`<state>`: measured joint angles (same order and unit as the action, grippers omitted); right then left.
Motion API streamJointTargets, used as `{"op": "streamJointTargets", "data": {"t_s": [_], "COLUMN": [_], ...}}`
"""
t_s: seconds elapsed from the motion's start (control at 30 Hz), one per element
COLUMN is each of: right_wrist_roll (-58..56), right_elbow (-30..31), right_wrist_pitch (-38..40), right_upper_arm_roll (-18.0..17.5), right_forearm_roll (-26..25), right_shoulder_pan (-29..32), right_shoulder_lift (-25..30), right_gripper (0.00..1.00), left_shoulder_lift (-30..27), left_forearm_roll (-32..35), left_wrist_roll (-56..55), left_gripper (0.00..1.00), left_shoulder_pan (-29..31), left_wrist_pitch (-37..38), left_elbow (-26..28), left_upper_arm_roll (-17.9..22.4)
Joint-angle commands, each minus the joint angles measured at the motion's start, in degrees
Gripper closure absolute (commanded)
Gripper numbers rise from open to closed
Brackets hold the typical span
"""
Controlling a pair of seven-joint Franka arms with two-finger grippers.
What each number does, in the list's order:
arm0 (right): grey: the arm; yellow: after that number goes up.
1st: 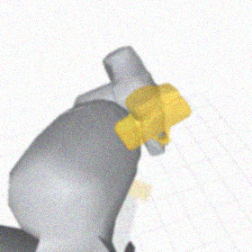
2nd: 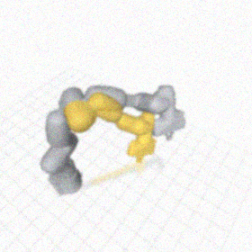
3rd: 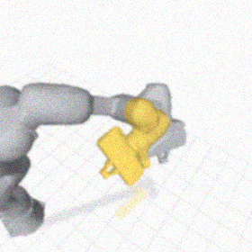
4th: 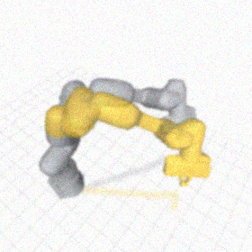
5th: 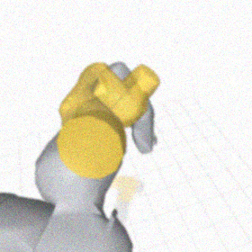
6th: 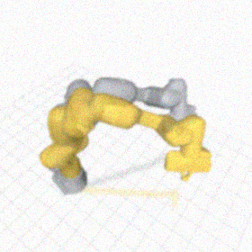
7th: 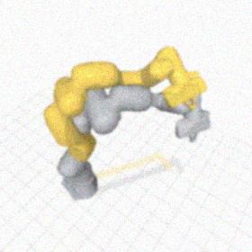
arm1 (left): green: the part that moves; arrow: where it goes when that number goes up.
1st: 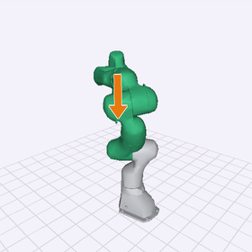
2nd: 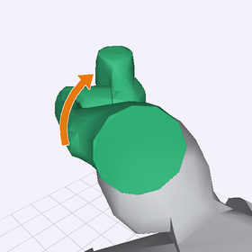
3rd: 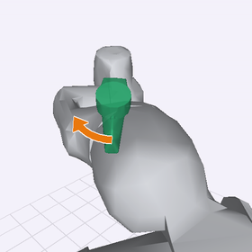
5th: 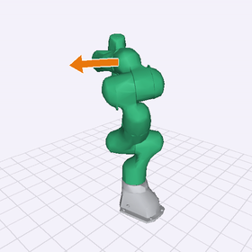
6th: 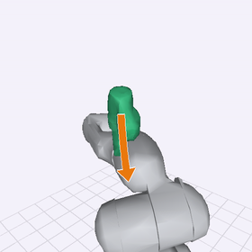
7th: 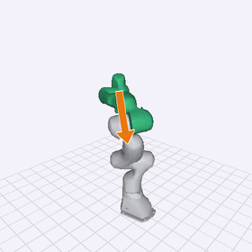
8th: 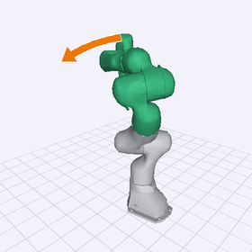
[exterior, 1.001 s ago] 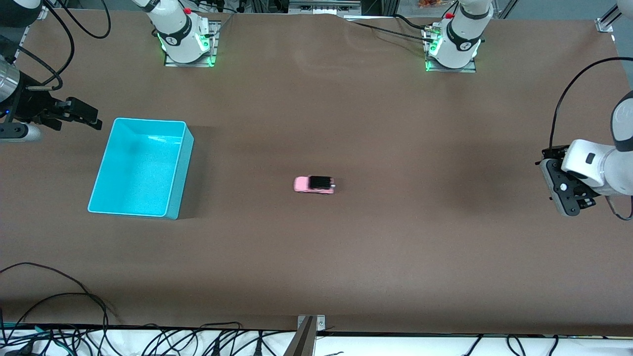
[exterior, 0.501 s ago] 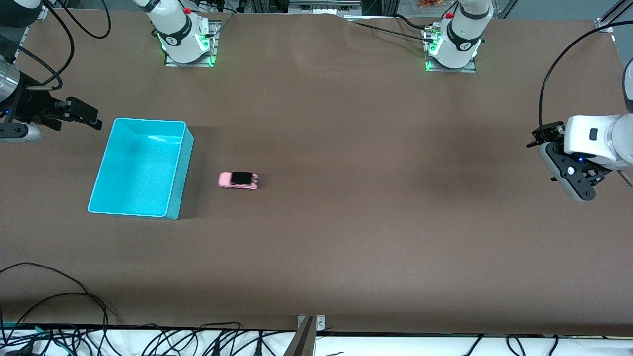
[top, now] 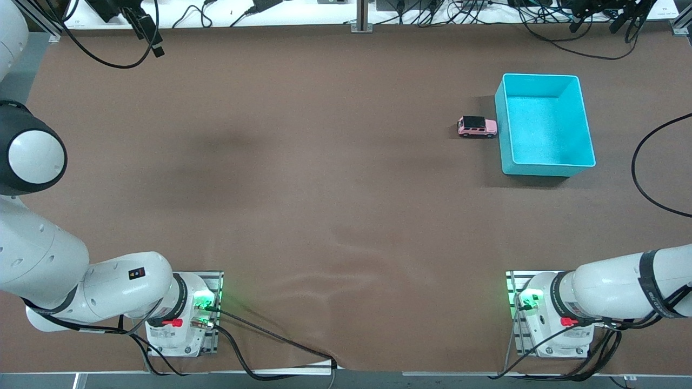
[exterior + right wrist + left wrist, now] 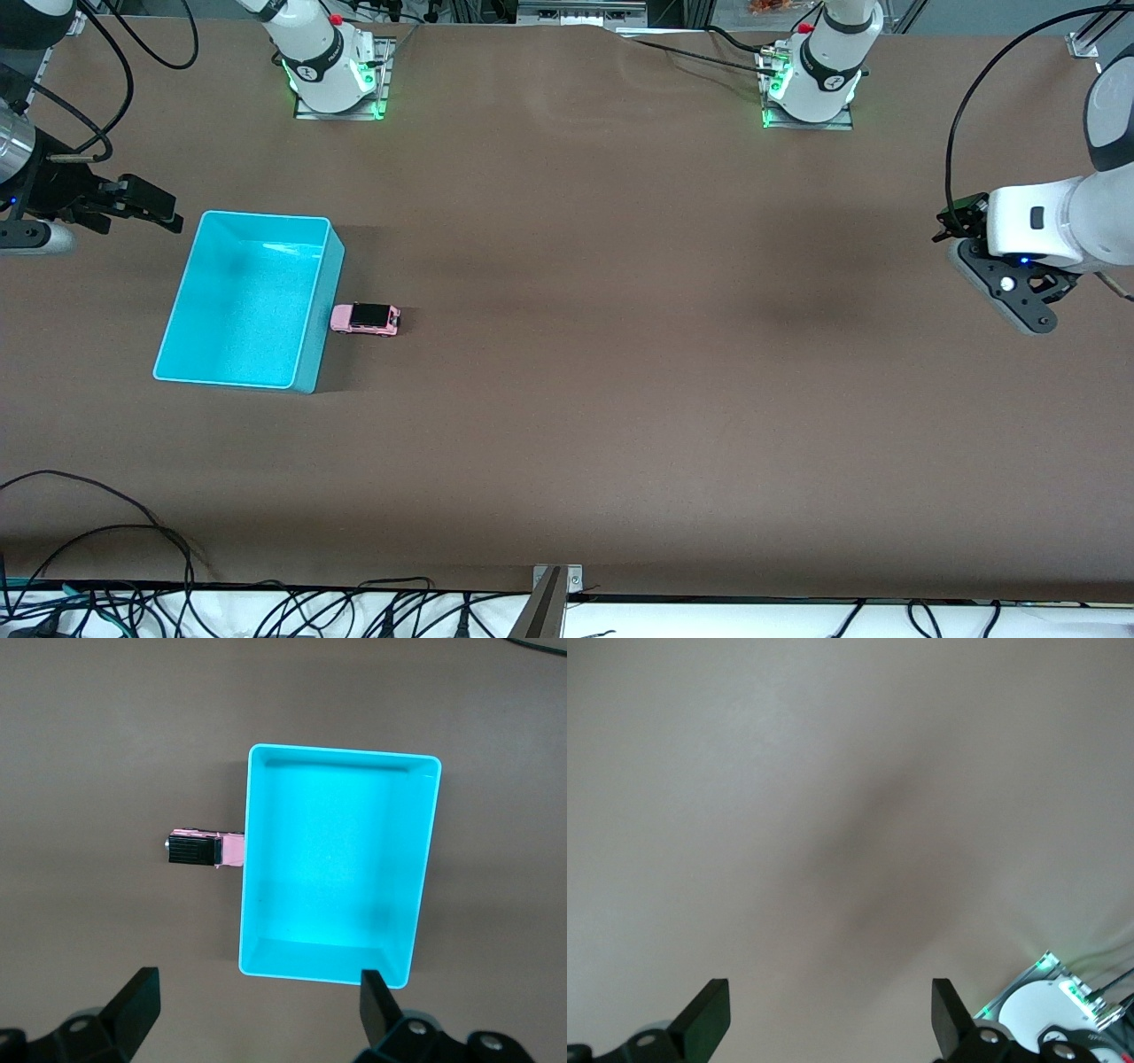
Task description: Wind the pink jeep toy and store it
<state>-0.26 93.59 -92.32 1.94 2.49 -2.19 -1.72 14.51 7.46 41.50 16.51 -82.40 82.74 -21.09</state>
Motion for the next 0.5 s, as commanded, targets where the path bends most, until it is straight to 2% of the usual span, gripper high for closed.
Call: {"op": "streamJointTargets", "data": {"t_s": [0.0, 0.17, 0.33, 0.47], "right_wrist_roll": [-0.6, -3.4, -14.8, -23.1], "right_elbow": [-1.0, -1.1, -1.2, -1.2], "right_wrist_pitch": [0.6, 0.0, -0.7, -2.4], "right_upper_arm_roll": [-0.4, -0.4, -0.4, -0.4], "right_forearm_roll": [0.3, 1.3, 0.9, 1.0], "right_shoulder_pan": [-0.8, -2.2, -4.7, -5.3], "right_shoulder_lift": [-0.7, -1.9, -3.4, -4.8], "right_gripper": [0.0, 0.0, 0.0, 0.0], "left_shoulder_lift": [-3.3, -5.2, -9.8, -11.8], "left_forearm_roll": [-2.4, -2.4, -2.4, -2.4], "left_wrist_roll": [-7.9, -19.1, -27.5, -29.5], "left_gripper": [0.0, 0.0, 0.0, 0.0], "left_shoulder_pan": [-4.6, -4.8, -5.9, -9.8], "left_wrist_pitch": [-2.6, -4.8, -9.6, -10.9], "left_elbow": [2.6, 4.6, 10.1, 12.0], "left_upper_arm_roll": [6.5, 6.6, 6.8, 10.1]}}
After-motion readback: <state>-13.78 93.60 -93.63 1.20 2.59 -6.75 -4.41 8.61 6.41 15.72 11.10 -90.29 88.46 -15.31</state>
